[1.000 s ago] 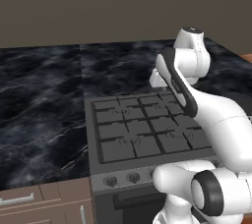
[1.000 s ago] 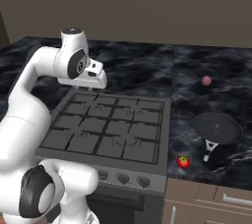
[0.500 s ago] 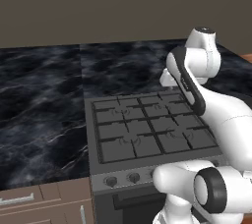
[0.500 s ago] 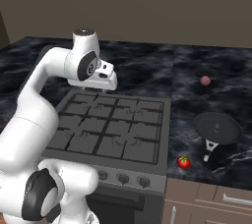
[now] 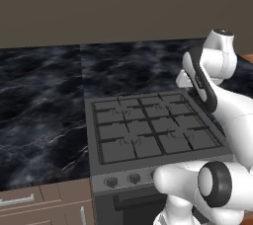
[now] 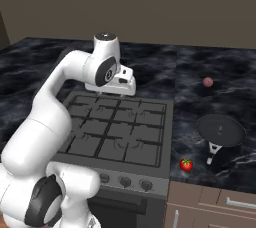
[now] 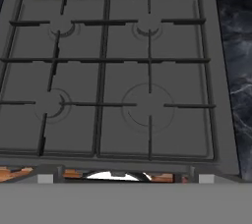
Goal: Place the pan on the rear right burner on the stove. Then place the tomato and the onion in the pan and turn on the rear right burner.
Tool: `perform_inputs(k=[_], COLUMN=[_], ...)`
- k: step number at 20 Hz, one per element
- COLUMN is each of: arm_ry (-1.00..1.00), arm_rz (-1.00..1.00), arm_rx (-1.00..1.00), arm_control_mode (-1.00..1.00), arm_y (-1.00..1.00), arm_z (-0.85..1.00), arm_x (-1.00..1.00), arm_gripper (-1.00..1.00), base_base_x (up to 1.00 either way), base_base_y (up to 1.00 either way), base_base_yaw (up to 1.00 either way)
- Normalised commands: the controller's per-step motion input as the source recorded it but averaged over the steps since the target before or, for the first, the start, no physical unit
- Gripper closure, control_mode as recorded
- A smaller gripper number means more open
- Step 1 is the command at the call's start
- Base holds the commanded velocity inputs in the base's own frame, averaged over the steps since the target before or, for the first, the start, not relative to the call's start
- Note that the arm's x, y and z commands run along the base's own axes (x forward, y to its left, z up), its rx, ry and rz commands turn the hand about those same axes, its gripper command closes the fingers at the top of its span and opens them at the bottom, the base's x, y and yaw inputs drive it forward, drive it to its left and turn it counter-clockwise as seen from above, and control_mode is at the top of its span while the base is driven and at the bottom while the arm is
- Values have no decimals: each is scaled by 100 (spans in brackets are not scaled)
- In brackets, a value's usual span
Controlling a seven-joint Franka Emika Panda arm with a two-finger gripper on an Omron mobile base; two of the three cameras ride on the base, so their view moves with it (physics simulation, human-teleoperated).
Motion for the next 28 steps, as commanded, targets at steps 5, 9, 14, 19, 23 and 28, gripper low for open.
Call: perform_inputs(k=[5, 9, 14, 19, 23, 28], arm_ry=[0, 0, 1, 3, 4, 7], arm_rz=[0, 0, 0, 0, 0, 0], arm_rx=[0, 0, 0, 2, 3, 3], arm_control_mode=[-100, -100, -100, -100, -100, -100], arm_y=[-48, -51, -53, -55, -52, -50], arm_z=[-13, -15, -12, -9, -11, -9], arm_x=[0, 0, 6, 9, 6, 13], arm_gripper=[-100, -100, -100, -100, -100, -100], base_base_x=[0, 0, 0, 0, 0, 0], base_base_y=[0, 0, 0, 0, 0, 0], base_base_yaw=[0, 0, 0, 0, 0, 0])
